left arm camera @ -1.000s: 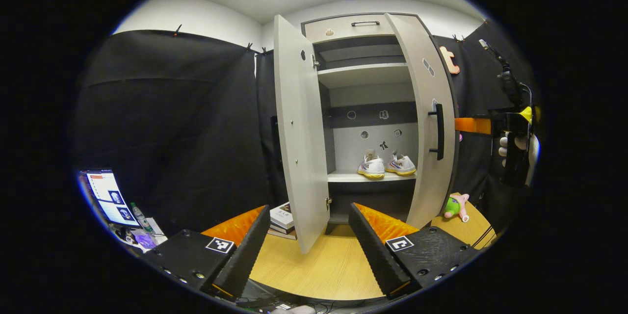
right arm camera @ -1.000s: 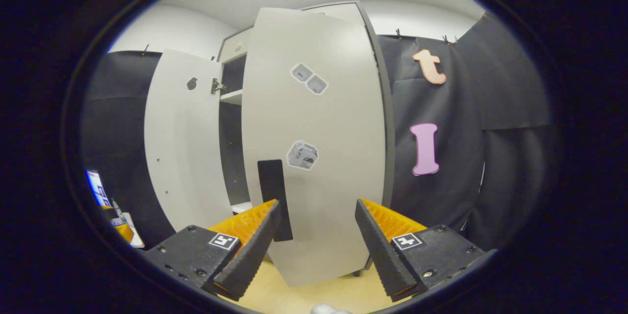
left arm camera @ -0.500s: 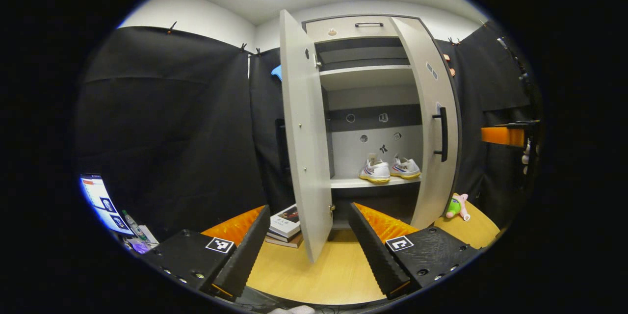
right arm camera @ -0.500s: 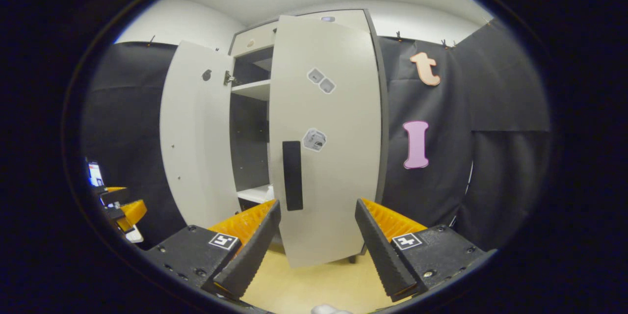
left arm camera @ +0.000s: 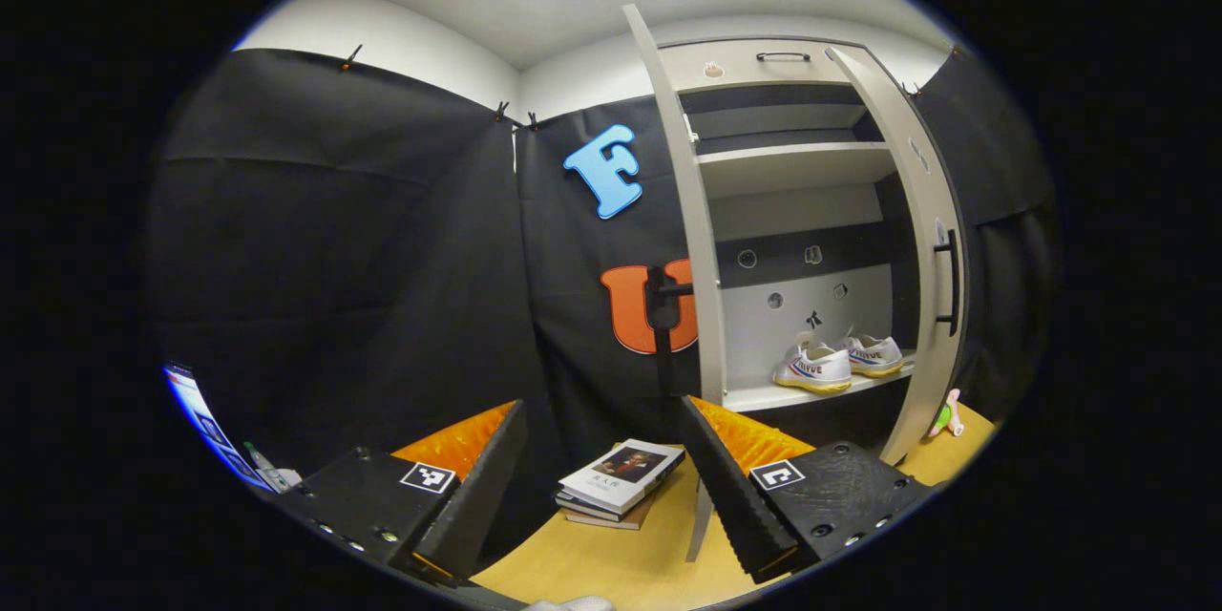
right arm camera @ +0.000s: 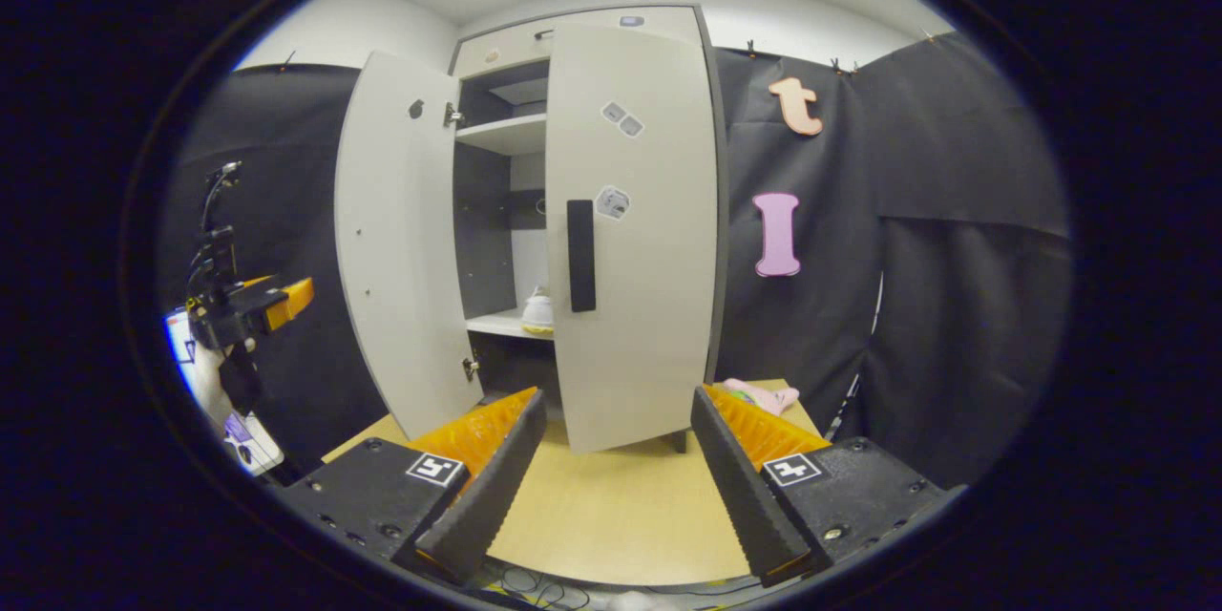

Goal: Grab one shoe with the right hand and put it into the shoe cabinet, grab the other shoe with the left hand and put it into the shoe cabinet; then close the right door with the right hand and the left door with the left hand.

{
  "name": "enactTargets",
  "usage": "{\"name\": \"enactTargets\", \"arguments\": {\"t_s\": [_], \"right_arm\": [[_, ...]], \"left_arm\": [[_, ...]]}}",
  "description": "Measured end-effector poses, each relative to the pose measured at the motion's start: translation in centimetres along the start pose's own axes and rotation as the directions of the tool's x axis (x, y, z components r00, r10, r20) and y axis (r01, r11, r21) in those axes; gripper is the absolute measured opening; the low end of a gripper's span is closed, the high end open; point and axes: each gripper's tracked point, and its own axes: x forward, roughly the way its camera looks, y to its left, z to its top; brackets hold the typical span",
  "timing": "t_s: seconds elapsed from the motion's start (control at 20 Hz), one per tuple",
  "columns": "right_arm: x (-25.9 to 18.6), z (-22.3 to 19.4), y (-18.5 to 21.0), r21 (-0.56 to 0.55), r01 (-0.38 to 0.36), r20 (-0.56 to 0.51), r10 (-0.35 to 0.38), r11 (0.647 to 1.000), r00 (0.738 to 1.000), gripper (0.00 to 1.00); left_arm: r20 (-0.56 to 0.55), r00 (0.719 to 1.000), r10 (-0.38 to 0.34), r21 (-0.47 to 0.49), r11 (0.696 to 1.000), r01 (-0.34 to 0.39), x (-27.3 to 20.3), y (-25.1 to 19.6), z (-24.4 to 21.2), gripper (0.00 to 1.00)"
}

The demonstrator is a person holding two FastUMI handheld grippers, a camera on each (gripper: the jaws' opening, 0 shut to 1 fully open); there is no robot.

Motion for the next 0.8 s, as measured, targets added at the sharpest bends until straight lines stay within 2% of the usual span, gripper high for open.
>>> {"name": "enactTargets", "arguments": {"t_s": [0.25, 0.45, 0.5, 0.55, 0.8], "right_arm": [[-1.5, -0.4, -1.0, 0.024, 0.064, -0.013, -0.064, 0.998, 0.998, 0.99], [-1.8, -0.2, -1.5, 0.019, 0.079, -0.006, -0.079, 0.997, 0.997, 0.99], [-1.7, -0.3, -1.7, 0.017, 0.084, -0.008, -0.083, 0.996, 0.996, 0.99], [-1.6, -0.4, -1.9, 0.017, 0.086, -0.010, -0.086, 0.996, 0.996, 0.99], [-1.0, 0.5, -1.6, 0.037, 0.051, 0.005, -0.052, 0.998, 0.999, 0.99]], "left_arm": [[-0.020, 1.000, 0.008, -0.027, 1.000, -0.009, 4.6, 1.2, -0.2, 0.96], [-0.032, 0.999, -0.034, -0.042, 0.999, 0.032, 6.2, -0.2, -0.4, 0.96], [-0.045, 0.999, -0.025, -0.033, 0.999, 0.024, 6.4, -0.1, -0.8, 1.00], [-0.050, 0.998, -0.029, -0.034, 0.999, 0.028, 6.4, -0.1, -1.0, 0.92], [-0.070, 0.996, -0.061, -0.074, 0.996, 0.056, 6.3, -0.9, -1.1, 0.89]]}}
